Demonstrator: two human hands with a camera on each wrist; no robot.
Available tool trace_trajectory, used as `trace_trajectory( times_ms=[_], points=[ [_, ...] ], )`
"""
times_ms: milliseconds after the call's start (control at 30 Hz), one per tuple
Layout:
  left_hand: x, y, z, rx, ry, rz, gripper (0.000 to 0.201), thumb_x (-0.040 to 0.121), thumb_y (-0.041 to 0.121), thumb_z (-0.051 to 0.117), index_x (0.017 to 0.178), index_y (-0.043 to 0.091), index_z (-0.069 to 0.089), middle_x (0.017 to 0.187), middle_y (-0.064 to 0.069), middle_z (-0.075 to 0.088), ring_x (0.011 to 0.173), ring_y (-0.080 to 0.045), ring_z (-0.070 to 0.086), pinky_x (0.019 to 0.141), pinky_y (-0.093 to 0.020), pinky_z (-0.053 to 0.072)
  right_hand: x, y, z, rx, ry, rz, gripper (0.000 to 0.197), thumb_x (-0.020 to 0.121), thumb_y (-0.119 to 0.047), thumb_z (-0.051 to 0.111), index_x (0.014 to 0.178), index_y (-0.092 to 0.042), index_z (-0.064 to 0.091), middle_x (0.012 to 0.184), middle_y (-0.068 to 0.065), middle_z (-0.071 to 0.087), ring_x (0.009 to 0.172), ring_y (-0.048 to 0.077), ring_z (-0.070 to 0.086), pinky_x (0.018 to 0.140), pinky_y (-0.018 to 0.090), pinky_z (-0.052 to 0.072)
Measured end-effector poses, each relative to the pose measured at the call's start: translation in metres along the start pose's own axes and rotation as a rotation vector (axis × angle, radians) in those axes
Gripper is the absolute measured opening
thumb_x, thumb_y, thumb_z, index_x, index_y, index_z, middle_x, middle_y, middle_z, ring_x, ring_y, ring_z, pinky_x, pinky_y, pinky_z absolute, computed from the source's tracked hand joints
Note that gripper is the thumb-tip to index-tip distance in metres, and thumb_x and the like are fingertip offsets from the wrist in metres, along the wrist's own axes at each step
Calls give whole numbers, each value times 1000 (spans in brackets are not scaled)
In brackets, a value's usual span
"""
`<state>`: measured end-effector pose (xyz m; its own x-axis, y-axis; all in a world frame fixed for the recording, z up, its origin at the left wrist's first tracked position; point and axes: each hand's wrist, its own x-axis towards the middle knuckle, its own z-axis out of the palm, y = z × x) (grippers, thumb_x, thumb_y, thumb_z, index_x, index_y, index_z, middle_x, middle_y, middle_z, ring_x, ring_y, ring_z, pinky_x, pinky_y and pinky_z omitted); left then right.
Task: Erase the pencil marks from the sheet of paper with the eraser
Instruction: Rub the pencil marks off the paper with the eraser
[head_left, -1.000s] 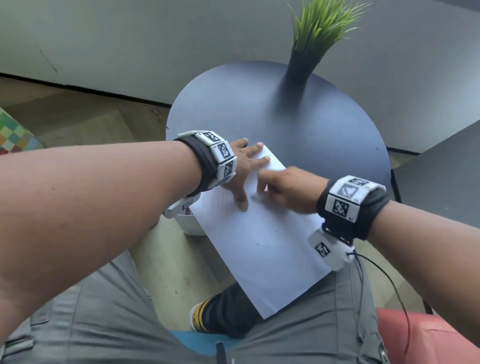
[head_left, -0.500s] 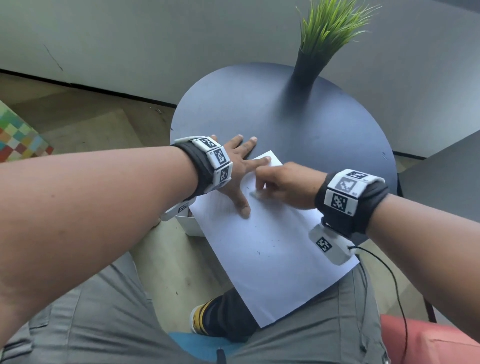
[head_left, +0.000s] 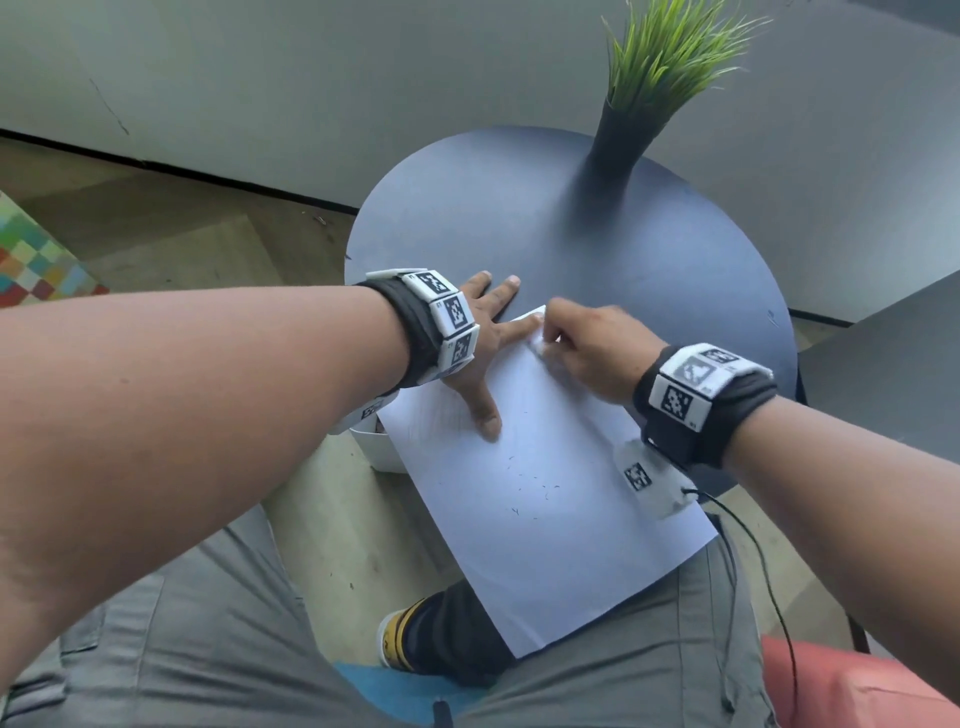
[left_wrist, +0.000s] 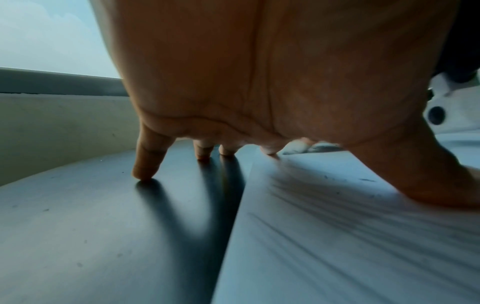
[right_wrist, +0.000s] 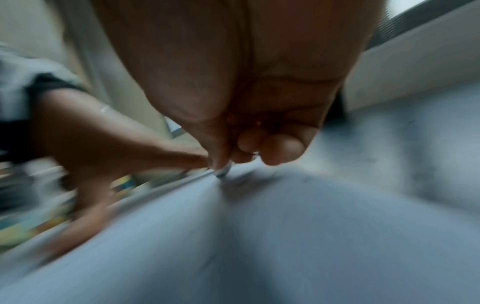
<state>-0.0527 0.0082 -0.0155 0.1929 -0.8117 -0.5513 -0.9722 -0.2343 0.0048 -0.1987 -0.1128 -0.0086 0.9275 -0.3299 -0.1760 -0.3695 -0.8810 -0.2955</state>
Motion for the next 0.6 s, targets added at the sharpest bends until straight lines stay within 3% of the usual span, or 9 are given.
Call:
trace_trajectory(
  times_ms=[100, 167, 233, 267, 300, 367, 433, 533, 600],
  points=[
    [-2, 3, -1, 19, -5, -6, 150, 45, 89, 73, 153, 43, -19, 164, -5, -26, 152, -35, -16, 111, -70, 15, -20, -23, 7, -52, -279, -237, 20, 94, -33, 54, 102, -16, 58, 80, -2, 54, 73, 24, 49, 62, 28, 35],
    [0, 4, -2, 17, 1, 1, 150, 46, 88, 73, 153, 42, -20, 164, -7, -25, 152, -36, -16, 111, -71, 14, -15, -20, 3, -18, -244, -169, 23, 93, -38, 55, 101, -17, 59, 78, -3, 55, 73, 23, 51, 63, 28, 35],
    [1, 2, -1, 12, 8, 2, 150, 46, 88, 73, 152, 43, -22, 164, -7, -25, 152, -36, -15, 112, -70, 14, -5, -7, -2, 40, -56, 3, 24, 94, -43, 54, 96, -19, 55, 72, -4, 55, 72, 25, 54, 60, 30, 38],
    [1, 2, 0, 9, 7, 0, 150, 46, 88, 73, 152, 43, -23, 164, -7, -25, 152, -36, -16, 113, -69, 14, -5, -5, 0, 31, -9, 19, 23, 95, -42, 54, 94, -19, 52, 71, -3, 55, 71, 27, 54, 59, 31, 40],
    [1, 2, 1, 3, 6, -3, 150, 45, 88, 73, 152, 43, -22, 164, -7, -26, 152, -36, -16, 114, -69, 14, -10, -9, 4, -9, -29, -30, 20, 95, -38, 53, 96, -19, 51, 72, -3, 55, 72, 28, 54, 59, 32, 42],
    [1, 3, 2, 12, 5, -9, 151, 44, 89, 72, 153, 42, -21, 164, -7, -26, 152, -36, -17, 113, -69, 14, -24, -24, 12, -53, -216, -175, 11, 95, -27, 53, 101, -19, 52, 81, -3, 56, 74, 25, 50, 62, 31, 39],
    [2, 3, 2, 23, 7, -8, 152, 43, 89, 72, 153, 41, -21, 164, -7, -26, 151, -37, -16, 113, -69, 14, -30, -26, 11, -41, -316, -217, 11, 95, -28, 54, 102, -19, 54, 84, -3, 56, 75, 22, 48, 62, 28, 34],
    [2, 3, 0, 0, -3, -5, 153, 44, 86, 75, 152, 42, -23, 164, -8, -26, 151, -38, -17, 116, -67, 13, -16, -6, 1, 0, -77, -9, 22, 94, -43, 53, 95, -21, 53, 75, -6, 54, 72, 25, 51, 59, 28, 33],
    [0, 4, 1, 6, -6, -9, 152, 44, 87, 74, 152, 42, -24, 164, -8, -26, 151, -37, -17, 117, -67, 13, -20, -5, 5, -31, -22, -7, 23, 96, -45, 50, 89, -23, 45, 73, -1, 54, 69, 28, 50, 57, 31, 36]
  ],
)
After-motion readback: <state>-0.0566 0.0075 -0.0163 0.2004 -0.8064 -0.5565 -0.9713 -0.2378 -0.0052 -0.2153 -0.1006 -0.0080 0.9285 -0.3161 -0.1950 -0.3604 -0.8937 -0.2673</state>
